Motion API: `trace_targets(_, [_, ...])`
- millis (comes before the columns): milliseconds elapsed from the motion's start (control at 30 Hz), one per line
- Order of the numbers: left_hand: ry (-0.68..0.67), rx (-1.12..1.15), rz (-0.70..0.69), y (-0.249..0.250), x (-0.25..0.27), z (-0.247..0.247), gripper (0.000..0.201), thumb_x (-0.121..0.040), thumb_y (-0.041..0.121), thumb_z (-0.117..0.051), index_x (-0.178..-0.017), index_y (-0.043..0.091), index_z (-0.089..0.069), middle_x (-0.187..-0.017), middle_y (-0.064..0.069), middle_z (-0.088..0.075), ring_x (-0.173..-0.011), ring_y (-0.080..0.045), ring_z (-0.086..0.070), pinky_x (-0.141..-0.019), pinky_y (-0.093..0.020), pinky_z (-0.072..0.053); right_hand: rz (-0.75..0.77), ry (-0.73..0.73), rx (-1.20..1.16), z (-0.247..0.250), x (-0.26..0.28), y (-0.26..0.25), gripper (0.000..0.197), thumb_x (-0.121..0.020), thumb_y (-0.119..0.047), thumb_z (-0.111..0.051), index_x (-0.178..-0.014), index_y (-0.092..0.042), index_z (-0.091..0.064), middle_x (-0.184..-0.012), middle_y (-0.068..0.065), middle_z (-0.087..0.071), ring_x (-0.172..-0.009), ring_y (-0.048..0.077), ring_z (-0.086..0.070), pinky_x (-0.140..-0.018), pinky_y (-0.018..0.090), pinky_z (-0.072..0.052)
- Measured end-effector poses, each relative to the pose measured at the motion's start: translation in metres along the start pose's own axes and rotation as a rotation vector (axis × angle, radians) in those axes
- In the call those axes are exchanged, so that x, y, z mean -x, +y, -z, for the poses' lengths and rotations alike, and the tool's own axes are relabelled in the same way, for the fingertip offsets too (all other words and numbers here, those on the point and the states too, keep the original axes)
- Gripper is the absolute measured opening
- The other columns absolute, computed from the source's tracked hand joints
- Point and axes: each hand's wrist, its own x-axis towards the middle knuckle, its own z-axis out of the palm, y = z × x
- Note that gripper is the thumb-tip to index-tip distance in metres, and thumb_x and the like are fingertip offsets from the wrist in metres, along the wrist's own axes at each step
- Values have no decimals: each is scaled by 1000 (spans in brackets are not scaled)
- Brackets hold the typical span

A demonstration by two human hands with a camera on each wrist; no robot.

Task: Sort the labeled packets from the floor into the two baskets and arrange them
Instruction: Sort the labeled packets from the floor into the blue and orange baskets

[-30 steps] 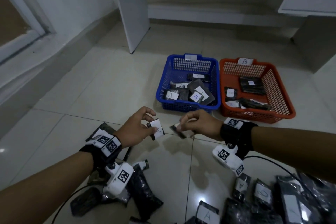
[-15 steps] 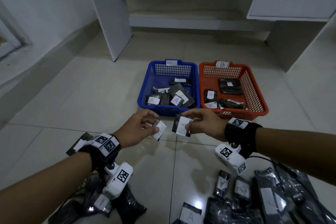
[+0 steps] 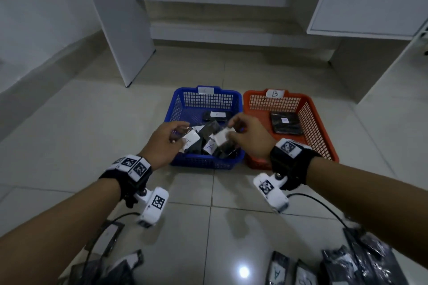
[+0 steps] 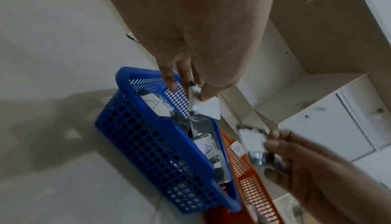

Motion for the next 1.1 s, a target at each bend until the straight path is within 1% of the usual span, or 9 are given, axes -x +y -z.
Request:
trace_targets(100, [-154,-262,-19,-14,-8,-10,34,-95,26,-58,-129,26,-62,-126,-4,-57,-110,-18,-58,-90,-28,-45,-58,-31,-94,-13,-13,1,15,-92,-15,-68,-108,-15,-69,-96,3,-72,-84,21,-72,-80,45,-61])
trace_targets(267, [-249,-584,-34,-25,7,-12,72,-85,70,-19,-138,35,-55,-147,4,-46,-128,-26,-46,-101,-42,-41,63,-346,518,-31,-9,9,41,-100,-24,-57,-140,-17,-56,-128,10,-53,-121,26,-48,-105,39,-38])
trace_targets(400, [-148,-566,-71,-30,17,2,62,-89,64,-27,-139,36,-51,-149,2,-42,-130,-27,-40,-105,-46,-36,69,-267,387,-35,-5,26,43,-97,-13,-56,-139,-25,-57,-115,12,-44,-111,32,-49,-104,49,-42])
trace_targets(533, [-24,-358,-64,-35,43,27,45,-91,54,-40,-118,26,-63,-118,2,-58,-106,-24,-54,-94,-42,-45,151,-108,301,-29,0,20,36,-98,-7,-55,-131,-19,-62,-112,7,-47,-96,18,-52,-96,40,-49])
trace_targets(667, [-88,-278,38,-52,87,64,16,-94,25,-64,-110,25,-63,-107,-1,-61,-91,-19,-59,-79,-25,-44,340,-69,274,-54,16,5,30,-93,-3,-60,-120,-14,-64,-109,-3,-49,-93,14,-52,-85,35,-51])
trace_targets(767, [-145,-330,161,-75,121,98,19,-94,16,-65,-113,20,-64,-109,-2,-60,-92,-20,-59,-75,-23,-41,486,-217,295,-96,26,-10,28,-89,-3,-63,-116,-11,-66,-103,-4,-51,-93,14,-53,-85,32,-47])
trace_targets(900, [-121,-347,412,-114,147,132,26,-91,7,-63,-114,18,-62,-116,-7,-56,-97,-25,-59,-77,-29,-47,330,-561,367,-162,33,-35,27,-96,-21,-60,-123,-21,-63,-111,-3,-59,-99,14,-58,-91,33,-50])
trace_targets(1000, [-165,-436,553,-140,153,147,35,-85,17,-73,-116,18,-59,-117,-10,-58,-102,-26,-58,-78,-28,-42,213,-720,463,-210,36,-38,32,-97,-28,-57,-128,-20,-61,-119,2,-60,-106,20,-59,-94,37,-49])
trace_targets(1100, [-244,-464,664,-160,163,149,67,-78,36,-81,-133,18,-48,-127,-10,-56,-112,-28,-56,-90,-34,-47,140,-716,483,-254,47,-30,41,-95,-36,-59,-131,-18,-60,-126,8,-56,-117,27,-54,-97,37,-45])
